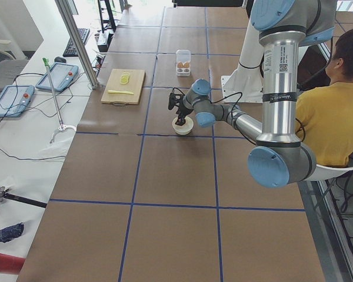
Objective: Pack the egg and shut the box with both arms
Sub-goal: 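Reach the left gripper down into the white bowl over the brown egg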
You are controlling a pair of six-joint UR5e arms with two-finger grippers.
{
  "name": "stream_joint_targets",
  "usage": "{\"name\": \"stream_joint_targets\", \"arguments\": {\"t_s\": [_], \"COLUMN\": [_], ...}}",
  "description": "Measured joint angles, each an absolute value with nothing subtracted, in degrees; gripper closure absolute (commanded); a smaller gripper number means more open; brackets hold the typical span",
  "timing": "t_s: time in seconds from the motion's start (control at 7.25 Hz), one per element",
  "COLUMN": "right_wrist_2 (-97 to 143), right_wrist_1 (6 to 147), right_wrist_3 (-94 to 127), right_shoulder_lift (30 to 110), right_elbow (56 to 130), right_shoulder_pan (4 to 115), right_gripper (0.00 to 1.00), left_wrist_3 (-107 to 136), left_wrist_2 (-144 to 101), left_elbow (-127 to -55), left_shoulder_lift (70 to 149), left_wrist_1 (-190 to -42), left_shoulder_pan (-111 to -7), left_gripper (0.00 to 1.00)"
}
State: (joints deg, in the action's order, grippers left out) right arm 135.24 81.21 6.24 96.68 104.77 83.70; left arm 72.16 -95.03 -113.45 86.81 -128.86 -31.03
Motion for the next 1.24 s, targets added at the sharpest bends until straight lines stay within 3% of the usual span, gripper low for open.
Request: {"name": "stream_joint_targets", "arguments": {"t_s": [1.24], "right_wrist_2": [133.5], "right_wrist_1": [81.2], "right_wrist_3": [6.1], "right_shoulder_lift": [96.6], "right_elbow": [104.8], "right_shoulder_pan": [83.7], "right_gripper": [0.0], "left_wrist_3": [72.3], "left_wrist_2": [-94.2], "left_elbow": [-108.3], "left_shoulder_lift": [91.1], "left_wrist_1": [-128.1], "left_shoulder_pan": [-27.9], "left_gripper": [0.33]}}
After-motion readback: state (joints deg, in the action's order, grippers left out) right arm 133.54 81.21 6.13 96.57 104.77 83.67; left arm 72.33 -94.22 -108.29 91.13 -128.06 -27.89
